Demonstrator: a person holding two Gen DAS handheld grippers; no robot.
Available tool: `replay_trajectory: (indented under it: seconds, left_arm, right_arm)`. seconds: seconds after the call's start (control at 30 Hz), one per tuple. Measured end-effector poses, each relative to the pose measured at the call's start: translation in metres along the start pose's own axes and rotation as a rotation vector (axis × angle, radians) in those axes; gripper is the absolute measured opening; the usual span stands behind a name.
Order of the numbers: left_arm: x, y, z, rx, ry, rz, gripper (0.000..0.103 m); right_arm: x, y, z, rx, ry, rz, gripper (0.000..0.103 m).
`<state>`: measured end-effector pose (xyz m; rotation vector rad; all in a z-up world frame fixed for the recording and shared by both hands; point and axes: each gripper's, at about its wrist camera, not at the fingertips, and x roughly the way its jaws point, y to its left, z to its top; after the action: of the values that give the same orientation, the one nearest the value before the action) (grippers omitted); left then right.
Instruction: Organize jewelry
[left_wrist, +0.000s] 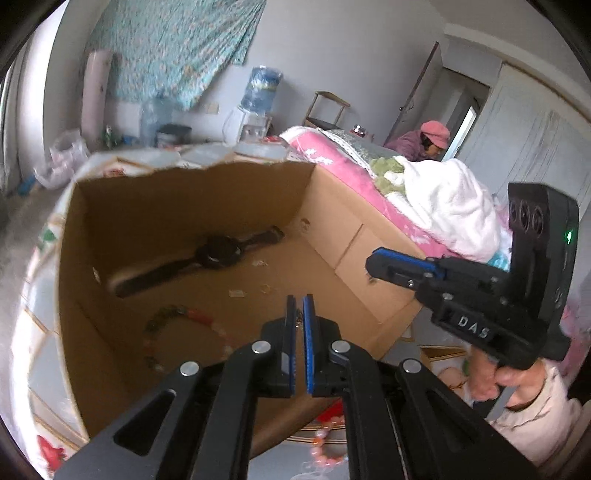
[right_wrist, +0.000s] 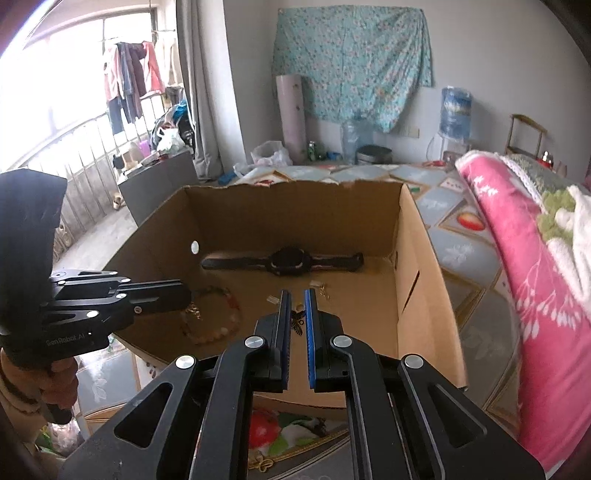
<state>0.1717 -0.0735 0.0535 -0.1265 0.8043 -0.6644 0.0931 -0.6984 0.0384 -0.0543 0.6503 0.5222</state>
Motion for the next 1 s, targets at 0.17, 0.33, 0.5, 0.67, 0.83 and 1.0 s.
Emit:
replay_trajectory:
  seconds: [0.17, 0.33, 0.5, 0.67, 0.83, 1.0]
  left_arm:
    - [0.0, 0.005, -0.001, -0.042, -0.003, -0.022, 0.004]
    - [-0.003, 0.011, -0.001, -0.079, -0.013, -0.035, 0.005]
    - [-0.003, 0.01, 0.0, -0.068, -0.012, -0.045, 0.006]
    - [-0.001, 0.009, 0.003, -0.083, 0.004, -0.059, 0.006]
    - [-0.017, 0.003, -0.002, -0.076, -0.012, -0.066, 0.007]
    - [-0.051, -0.008, -0.022, -0.004, -0.041, -0.018, 0.029]
  right_arm:
    - [-0.004, -0.007, -0.003, 0.025, -0.006, -0.005, 0.007]
    - [-0.011, -0.01, -0.005, 0.046, -0.018, -0.003, 0.013]
    - [-0.017, -0.01, -0.007, 0.058, -0.03, 0.004, 0.017]
    - [-0.024, -0.012, -0.006, 0.076, -0.048, 0.007, 0.02]
    - [-0.04, -0.01, -0.007, 0.08, -0.073, 0.02, 0.03]
    - [-0.066, -0.006, -0.016, 0.054, -0.11, 0.055, 0.05]
